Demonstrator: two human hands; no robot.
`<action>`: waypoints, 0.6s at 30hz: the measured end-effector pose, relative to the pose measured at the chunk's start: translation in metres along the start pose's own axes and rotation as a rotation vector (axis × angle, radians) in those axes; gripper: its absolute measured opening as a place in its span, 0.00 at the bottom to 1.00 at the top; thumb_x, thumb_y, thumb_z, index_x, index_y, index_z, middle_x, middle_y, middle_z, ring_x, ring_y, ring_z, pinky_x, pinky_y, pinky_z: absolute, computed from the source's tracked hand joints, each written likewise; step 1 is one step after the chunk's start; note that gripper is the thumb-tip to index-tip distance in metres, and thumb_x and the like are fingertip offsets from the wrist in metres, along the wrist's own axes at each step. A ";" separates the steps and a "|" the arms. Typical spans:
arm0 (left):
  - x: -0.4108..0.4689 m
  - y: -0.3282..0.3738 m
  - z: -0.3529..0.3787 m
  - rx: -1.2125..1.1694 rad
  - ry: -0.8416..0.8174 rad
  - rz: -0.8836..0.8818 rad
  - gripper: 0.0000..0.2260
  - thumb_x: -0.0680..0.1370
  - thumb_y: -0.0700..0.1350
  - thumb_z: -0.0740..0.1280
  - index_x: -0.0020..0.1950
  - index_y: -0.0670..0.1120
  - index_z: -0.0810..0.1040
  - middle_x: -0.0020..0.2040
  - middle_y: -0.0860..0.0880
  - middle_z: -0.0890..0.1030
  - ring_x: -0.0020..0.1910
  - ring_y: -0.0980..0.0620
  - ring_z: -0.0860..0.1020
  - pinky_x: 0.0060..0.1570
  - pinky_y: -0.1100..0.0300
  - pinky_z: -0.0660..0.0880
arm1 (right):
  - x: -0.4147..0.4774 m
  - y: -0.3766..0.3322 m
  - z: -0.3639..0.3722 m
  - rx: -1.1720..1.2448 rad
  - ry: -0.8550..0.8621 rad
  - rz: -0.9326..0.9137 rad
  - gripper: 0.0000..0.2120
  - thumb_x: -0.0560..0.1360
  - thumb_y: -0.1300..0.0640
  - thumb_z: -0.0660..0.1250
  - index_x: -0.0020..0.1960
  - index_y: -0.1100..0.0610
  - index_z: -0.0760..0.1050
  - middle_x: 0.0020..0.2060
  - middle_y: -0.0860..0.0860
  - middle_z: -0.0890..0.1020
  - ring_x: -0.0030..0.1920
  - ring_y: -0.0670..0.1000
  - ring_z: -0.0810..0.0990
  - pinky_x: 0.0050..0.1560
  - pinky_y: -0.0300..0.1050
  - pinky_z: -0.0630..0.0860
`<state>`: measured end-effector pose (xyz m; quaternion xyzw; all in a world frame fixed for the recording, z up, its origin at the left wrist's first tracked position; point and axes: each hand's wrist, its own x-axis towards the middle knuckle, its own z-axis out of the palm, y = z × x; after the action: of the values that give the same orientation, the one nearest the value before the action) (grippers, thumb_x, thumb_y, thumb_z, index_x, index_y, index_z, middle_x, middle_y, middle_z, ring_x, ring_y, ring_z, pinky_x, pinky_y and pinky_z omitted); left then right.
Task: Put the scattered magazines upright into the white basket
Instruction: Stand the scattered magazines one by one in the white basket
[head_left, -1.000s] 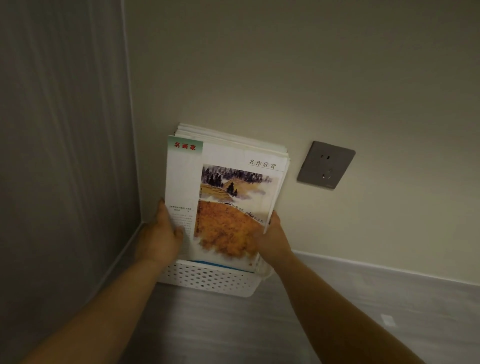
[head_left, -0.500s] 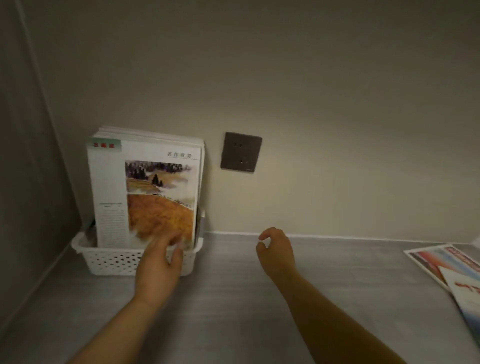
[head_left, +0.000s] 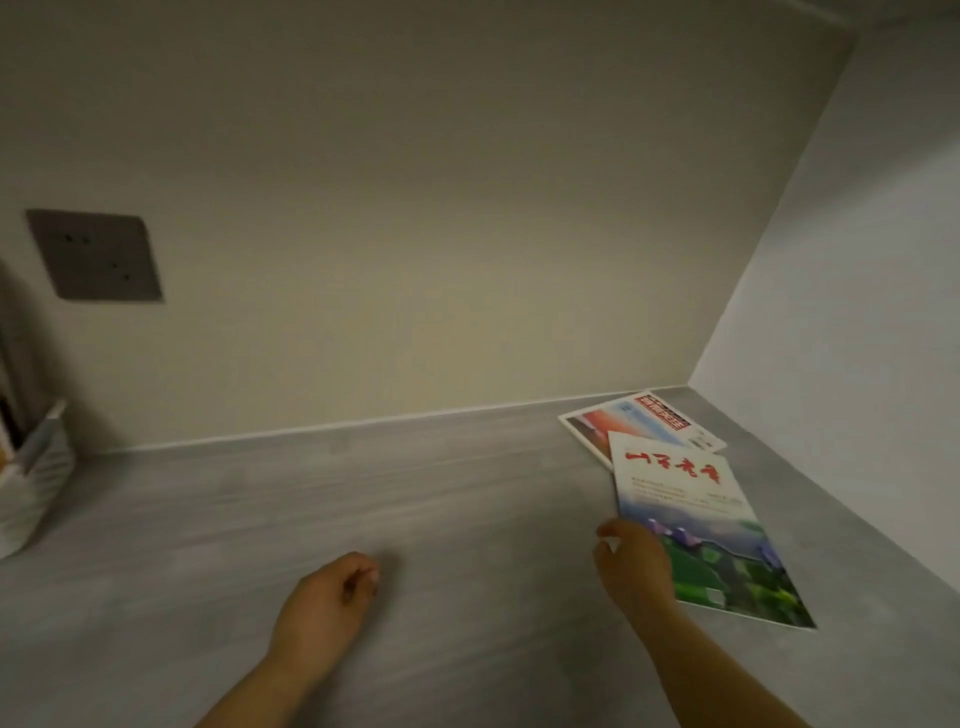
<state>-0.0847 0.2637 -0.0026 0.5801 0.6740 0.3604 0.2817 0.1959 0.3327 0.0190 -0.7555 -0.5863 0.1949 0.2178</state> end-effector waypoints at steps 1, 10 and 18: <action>0.001 0.009 0.022 0.009 -0.020 -0.001 0.17 0.75 0.40 0.64 0.32 0.59 0.68 0.38 0.48 0.79 0.43 0.46 0.79 0.43 0.61 0.69 | 0.008 0.026 -0.009 -0.019 0.017 0.028 0.15 0.74 0.60 0.60 0.59 0.57 0.73 0.59 0.57 0.76 0.60 0.57 0.73 0.61 0.50 0.69; 0.013 0.075 0.146 0.287 -0.126 0.347 0.08 0.66 0.44 0.64 0.33 0.46 0.83 0.34 0.52 0.85 0.43 0.57 0.74 0.36 0.70 0.71 | 0.058 0.168 -0.040 -0.312 0.089 0.198 0.23 0.77 0.46 0.53 0.69 0.52 0.60 0.72 0.54 0.61 0.73 0.55 0.56 0.72 0.58 0.51; 0.038 0.111 0.230 0.327 -0.268 0.233 0.24 0.76 0.49 0.60 0.71 0.50 0.59 0.72 0.49 0.64 0.70 0.54 0.63 0.68 0.65 0.56 | 0.066 0.184 -0.033 -0.316 0.074 0.165 0.25 0.78 0.44 0.48 0.72 0.51 0.54 0.75 0.53 0.54 0.75 0.54 0.48 0.73 0.56 0.45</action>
<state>0.1566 0.3446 -0.0441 0.7345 0.6085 0.1963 0.2275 0.3768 0.3538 -0.0592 -0.8327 -0.5371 0.0897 0.1009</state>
